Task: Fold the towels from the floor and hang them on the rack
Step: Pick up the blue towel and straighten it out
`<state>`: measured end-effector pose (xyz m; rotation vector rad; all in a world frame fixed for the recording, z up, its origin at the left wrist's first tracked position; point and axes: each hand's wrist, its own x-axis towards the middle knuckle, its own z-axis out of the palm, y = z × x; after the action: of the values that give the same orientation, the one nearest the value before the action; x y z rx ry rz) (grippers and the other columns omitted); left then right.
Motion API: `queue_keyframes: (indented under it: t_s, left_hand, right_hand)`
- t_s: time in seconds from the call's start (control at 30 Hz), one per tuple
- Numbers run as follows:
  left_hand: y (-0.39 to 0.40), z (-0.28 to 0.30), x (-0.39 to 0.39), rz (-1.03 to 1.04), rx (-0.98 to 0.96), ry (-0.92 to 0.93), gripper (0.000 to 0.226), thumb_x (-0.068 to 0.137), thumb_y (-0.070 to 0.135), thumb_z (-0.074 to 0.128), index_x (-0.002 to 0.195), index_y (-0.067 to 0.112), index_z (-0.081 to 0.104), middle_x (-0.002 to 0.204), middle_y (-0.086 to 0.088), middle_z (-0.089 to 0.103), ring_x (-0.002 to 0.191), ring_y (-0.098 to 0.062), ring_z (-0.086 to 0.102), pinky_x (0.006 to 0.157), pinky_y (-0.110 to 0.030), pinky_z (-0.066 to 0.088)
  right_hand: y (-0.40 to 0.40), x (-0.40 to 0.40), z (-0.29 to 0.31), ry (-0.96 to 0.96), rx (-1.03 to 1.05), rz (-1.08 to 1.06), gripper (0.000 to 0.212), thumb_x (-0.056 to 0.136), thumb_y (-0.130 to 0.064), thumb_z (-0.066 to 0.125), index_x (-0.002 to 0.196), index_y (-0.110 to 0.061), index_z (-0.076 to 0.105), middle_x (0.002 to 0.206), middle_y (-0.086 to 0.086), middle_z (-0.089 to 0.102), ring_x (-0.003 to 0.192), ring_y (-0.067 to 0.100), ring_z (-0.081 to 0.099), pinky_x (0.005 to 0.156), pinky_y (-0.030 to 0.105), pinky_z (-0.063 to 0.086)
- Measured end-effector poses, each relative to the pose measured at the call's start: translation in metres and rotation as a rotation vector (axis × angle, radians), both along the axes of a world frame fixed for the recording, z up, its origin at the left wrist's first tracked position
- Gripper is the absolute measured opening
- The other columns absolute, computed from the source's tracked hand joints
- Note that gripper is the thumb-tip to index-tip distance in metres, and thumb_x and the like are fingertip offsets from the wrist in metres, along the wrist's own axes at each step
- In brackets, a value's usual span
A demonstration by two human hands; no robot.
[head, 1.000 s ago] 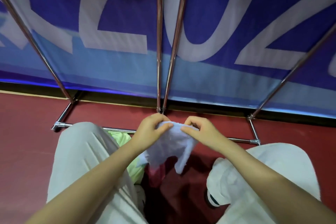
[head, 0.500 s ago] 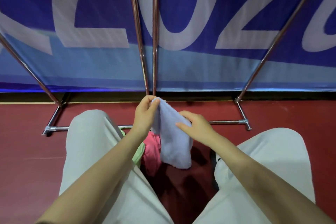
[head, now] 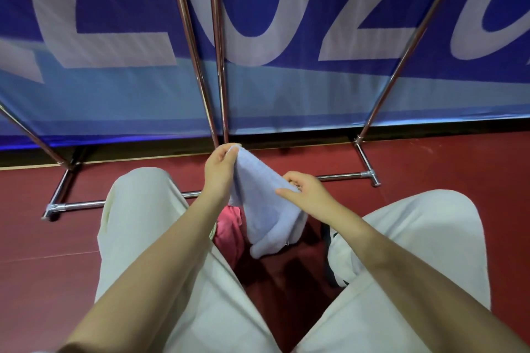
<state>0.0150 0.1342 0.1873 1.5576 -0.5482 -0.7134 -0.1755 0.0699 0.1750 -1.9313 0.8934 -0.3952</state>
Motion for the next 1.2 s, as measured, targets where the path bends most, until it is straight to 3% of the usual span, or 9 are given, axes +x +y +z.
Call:
queue_keyframes:
  t_s: [0.13, 0.3, 0.53, 0.63, 0.73, 0.87, 1.0, 1.1, 1.2]
  left_hand:
    - [0.001, 0.001, 0.018, 0.175, -0.007, -0.005, 0.015, 0.095, 0.015, 0.052, 0.097, 0.014, 0.066, 0.093, 0.006, 0.065, 0.083, -0.003, 0.056, 0.071, -0.007, 0.043]
    - [0.011, 0.005, 0.038, 0.401, 0.004, 0.077, 0.02, 0.095, 0.016, 0.049, 0.104, 0.014, 0.066, 0.094, 0.004, 0.064, 0.082, -0.007, 0.057, 0.069, -0.016, 0.043]
    - [0.025, -0.001, 0.073, 0.463, -0.038, 0.096, 0.013, 0.079, 0.032, 0.059, 0.082, 0.029, 0.072, 0.093, 0.006, 0.073, 0.096, -0.016, 0.067, 0.095, -0.038, 0.052]
    - [0.034, 0.004, 0.074, 0.392, -0.019, 0.074, 0.014, 0.08, 0.026, 0.058, 0.082, 0.026, 0.073, 0.093, 0.004, 0.075, 0.097, -0.015, 0.069, 0.092, -0.031, 0.052]
    - [0.037, 0.006, 0.066, 0.316, 0.02, 0.047, 0.015, 0.09, 0.015, 0.055, 0.09, 0.018, 0.07, 0.085, 0.009, 0.07, 0.082, -0.006, 0.063, 0.073, -0.015, 0.049]
    - [0.034, -0.001, 0.056, 0.203, 0.037, 0.039, 0.015, 0.088, 0.013, 0.056, 0.082, 0.02, 0.067, 0.085, 0.002, 0.065, 0.087, -0.017, 0.057, 0.079, -0.025, 0.046]
    - [0.028, 0.008, 0.028, 0.085, 0.021, -0.018, 0.02, 0.095, -0.004, 0.04, 0.097, 0.006, 0.057, 0.081, 0.001, 0.056, 0.069, -0.001, 0.055, 0.055, -0.004, 0.041]
    - [0.02, 0.01, 0.009, -0.055, -0.008, -0.134, 0.026, 0.094, -0.005, 0.041, 0.1, 0.008, 0.062, 0.088, -0.001, 0.061, 0.079, -0.003, 0.057, 0.067, -0.003, 0.042]
    - [0.018, 0.01, -0.006, -0.195, -0.035, -0.195, 0.024, 0.1, 0.007, 0.045, 0.115, 0.012, 0.064, 0.093, -0.001, 0.068, 0.082, 0.012, 0.059, 0.08, -0.003, 0.04]
  right_hand:
    - [-0.004, 0.002, -0.005, 0.0, 0.056, -0.017, 0.017, 0.084, -0.025, 0.069, 0.077, -0.012, 0.061, 0.071, 0.001, 0.052, 0.067, 0.01, 0.043, 0.066, 0.03, 0.036]
    - [-0.004, 0.007, -0.003, -0.077, 0.096, -0.058, 0.013, 0.085, -0.02, 0.07, 0.074, -0.014, 0.064, 0.075, 0.002, 0.059, 0.07, 0.006, 0.049, 0.065, 0.018, 0.039]
    - [-0.01, -0.001, 0.0, -0.043, 0.067, -0.034, 0.013, 0.09, -0.018, 0.063, 0.077, -0.018, 0.066, 0.078, -0.002, 0.065, 0.073, 0.005, 0.055, 0.071, 0.02, 0.043]
    - [-0.016, -0.005, 0.001, -0.051, 0.035, -0.067, 0.014, 0.091, -0.015, 0.06, 0.079, -0.012, 0.065, 0.076, 0.0, 0.062, 0.071, 0.007, 0.052, 0.068, 0.019, 0.04]
    - [-0.022, -0.007, 0.002, -0.101, 0.052, -0.168, 0.014, 0.092, -0.011, 0.059, 0.078, -0.012, 0.063, 0.071, 0.003, 0.053, 0.067, 0.011, 0.044, 0.061, 0.023, 0.035]
    - [-0.021, -0.002, 0.014, -0.211, 0.072, -0.25, 0.017, 0.093, -0.01, 0.056, 0.079, -0.015, 0.062, 0.07, -0.009, 0.055, 0.063, -0.001, 0.047, 0.063, 0.016, 0.039]
    - [-0.012, 0.011, 0.035, -0.272, 0.079, -0.183, 0.017, 0.094, -0.012, 0.054, 0.08, -0.016, 0.062, 0.069, -0.015, 0.055, 0.067, -0.002, 0.048, 0.065, 0.012, 0.039]
    - [-0.006, 0.018, 0.048, -0.206, -0.004, -0.077, 0.012, 0.094, -0.011, 0.053, 0.086, -0.012, 0.062, 0.072, -0.006, 0.054, 0.062, -0.003, 0.045, 0.062, 0.01, 0.037]
    - [0.0, 0.023, 0.053, -0.205, -0.021, -0.062, 0.009, 0.092, -0.01, 0.055, 0.087, -0.014, 0.061, 0.069, -0.009, 0.051, 0.059, -0.002, 0.044, 0.061, 0.01, 0.037]
